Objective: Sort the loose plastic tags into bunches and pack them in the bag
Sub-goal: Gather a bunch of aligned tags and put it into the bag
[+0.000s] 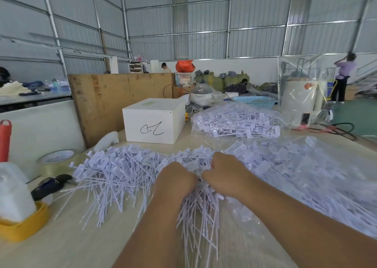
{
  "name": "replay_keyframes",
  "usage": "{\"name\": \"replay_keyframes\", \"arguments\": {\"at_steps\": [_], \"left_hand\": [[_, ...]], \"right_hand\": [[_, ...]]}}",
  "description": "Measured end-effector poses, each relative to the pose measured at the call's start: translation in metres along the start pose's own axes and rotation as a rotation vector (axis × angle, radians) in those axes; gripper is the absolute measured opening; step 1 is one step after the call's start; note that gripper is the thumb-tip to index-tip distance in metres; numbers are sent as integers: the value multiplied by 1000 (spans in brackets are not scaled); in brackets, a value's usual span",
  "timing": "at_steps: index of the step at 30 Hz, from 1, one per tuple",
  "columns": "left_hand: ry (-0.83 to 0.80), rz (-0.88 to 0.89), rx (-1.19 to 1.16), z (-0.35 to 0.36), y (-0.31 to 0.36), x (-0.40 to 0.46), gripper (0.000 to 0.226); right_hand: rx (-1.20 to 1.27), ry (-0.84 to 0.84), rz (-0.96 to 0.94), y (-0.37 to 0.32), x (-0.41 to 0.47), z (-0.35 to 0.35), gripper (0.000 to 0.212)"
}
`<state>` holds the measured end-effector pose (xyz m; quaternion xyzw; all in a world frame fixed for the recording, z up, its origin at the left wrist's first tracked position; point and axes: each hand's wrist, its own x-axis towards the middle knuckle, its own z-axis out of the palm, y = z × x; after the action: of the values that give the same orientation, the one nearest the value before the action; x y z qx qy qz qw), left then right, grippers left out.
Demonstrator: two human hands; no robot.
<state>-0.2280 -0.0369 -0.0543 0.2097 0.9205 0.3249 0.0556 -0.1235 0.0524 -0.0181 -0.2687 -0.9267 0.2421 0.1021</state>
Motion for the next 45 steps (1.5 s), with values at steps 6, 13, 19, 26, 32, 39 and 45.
{"name": "replay_keyframes", "arguments": {"at_steps": [6,13,19,26,32,39,45], "left_hand": [[-2,0,-23,0,-1,2,17],[-56,27,-39,0,-5,2,27],[-87,13,-65,0,-4,4,23],[-66,24,-87,1,-6,4,19],[-77,18,-124,-3,-6,1,23],[-87,41,-178,-7,-6,-5,24],[-135,28,-286,-9,-2,-6,30]], "right_hand": [[89,-295,346,-3,23,-3,21],[367,-214,219,-1,38,10,11],[274,-148,184,-2,42,20,12],[-12,-209,114,-20,43,18,16],[47,-230,130,-38,48,12,32],[70,-346,172,-24,52,21,24],[424,-319,218,-25,62,23,39]]}}
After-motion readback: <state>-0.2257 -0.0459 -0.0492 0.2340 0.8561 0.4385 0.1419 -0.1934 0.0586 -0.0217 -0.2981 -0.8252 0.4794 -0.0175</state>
